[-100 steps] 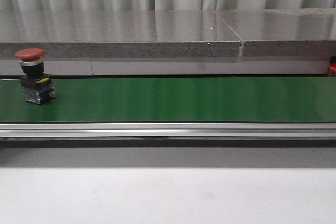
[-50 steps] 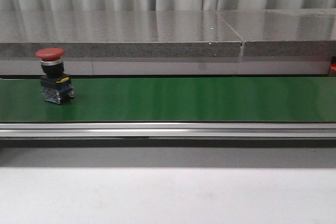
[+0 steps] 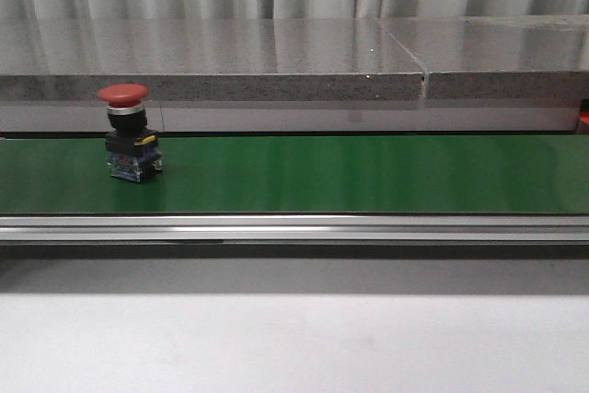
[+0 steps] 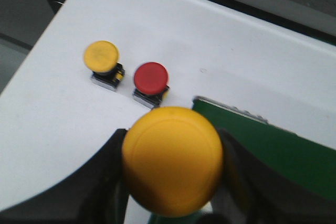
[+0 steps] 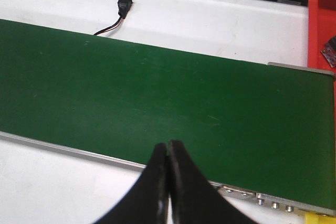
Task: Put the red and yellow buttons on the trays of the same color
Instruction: 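Set the yellow button on the belt and open the left gripper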
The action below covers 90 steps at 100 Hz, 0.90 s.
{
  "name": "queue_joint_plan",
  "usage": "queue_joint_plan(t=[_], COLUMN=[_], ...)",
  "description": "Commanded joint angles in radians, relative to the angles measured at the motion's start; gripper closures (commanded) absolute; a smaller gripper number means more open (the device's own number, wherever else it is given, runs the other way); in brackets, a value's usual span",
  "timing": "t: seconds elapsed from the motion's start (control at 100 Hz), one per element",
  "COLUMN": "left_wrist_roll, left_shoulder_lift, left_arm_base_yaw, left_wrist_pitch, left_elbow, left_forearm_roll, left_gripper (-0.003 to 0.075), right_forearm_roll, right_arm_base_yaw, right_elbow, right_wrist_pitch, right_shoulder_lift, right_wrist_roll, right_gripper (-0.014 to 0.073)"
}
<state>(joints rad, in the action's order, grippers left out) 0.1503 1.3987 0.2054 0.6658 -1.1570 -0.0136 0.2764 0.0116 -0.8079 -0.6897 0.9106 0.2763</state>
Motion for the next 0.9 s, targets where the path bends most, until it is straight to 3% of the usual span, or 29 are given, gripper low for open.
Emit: queue_joint_plan(t=[0.0, 0.32, 0.47, 0.79, 0.89], left_wrist_roll=[-0.004, -0.004, -0.004, -0.004, -0.004], left_shoulder_lift=[-0.057, -0.068, -0.055, 0.043, 0.06], left_arm_base_yaw=[-0.043, -0.133, -0.135, -0.135, -0.135], left_wrist_pitch=[-0.048, -0.118, -0.183, -0.193, -0.191], left_elbow=[0.009, 0.133, 0.165, 0.165, 0.165], left_forearm_roll=[0.001, 0.004, 0.014, 0.039, 0.039], left_gripper=[0.0713, 0.0713, 0.0713, 0.0705, 0.0657], right_forearm_roll=[0.01, 0.01, 0.01, 0.01, 0.01], right_arm_base_yaw=[-0.001, -0.001, -0.001, -0.001, -0.001], right_elbow=[-0.025, -0.025, -0.025, -0.025, -0.025], right_wrist_pitch=[0.054, 0.054, 0.054, 0.054, 0.054], right_shoulder_lift=[-0.016, -0.016, -0.016, -0.016, -0.016], right_wrist_roll=[0.008, 0.008, 0.008, 0.008, 0.008], right_gripper=[0.0661, 0.0661, 0.0661, 0.0661, 0.0661])
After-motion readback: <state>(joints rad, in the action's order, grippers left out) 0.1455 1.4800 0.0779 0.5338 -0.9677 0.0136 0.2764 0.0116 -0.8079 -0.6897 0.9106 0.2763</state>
